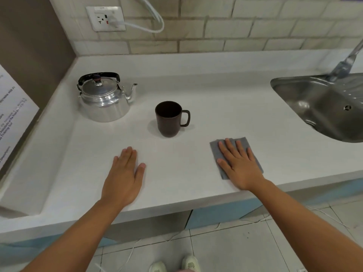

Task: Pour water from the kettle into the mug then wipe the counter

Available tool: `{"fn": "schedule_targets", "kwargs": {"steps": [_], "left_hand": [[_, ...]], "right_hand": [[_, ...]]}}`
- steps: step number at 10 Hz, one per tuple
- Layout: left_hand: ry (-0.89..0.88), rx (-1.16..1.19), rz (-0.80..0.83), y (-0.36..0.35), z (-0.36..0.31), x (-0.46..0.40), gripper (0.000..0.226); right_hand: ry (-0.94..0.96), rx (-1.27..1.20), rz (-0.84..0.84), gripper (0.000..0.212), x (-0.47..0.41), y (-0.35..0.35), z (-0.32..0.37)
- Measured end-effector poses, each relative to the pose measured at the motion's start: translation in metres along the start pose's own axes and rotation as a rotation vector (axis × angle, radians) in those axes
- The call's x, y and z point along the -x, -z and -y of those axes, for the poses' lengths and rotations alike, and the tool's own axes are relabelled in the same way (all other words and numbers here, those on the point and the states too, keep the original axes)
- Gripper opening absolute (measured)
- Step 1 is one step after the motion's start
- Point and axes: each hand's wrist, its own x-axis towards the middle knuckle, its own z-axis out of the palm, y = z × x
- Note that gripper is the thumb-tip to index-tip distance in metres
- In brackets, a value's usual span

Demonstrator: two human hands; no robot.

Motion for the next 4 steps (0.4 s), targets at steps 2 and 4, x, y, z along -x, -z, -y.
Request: {"fn": "schedule_targets", "kwargs": {"steps": [2,4], "left_hand": [[0.006,-0.005,0.037,0.006,-0.003,0.001,0.075],[0.106,-0.053,0.17,0.032,-0.013,-0.016,0.069]], "right_hand": [[0.008,-0.001,0.021,0.062,-0.001,0.004,0.002],[-0.031,0.101,0.153,0.06,-0.024,0.051,0.014]]}}
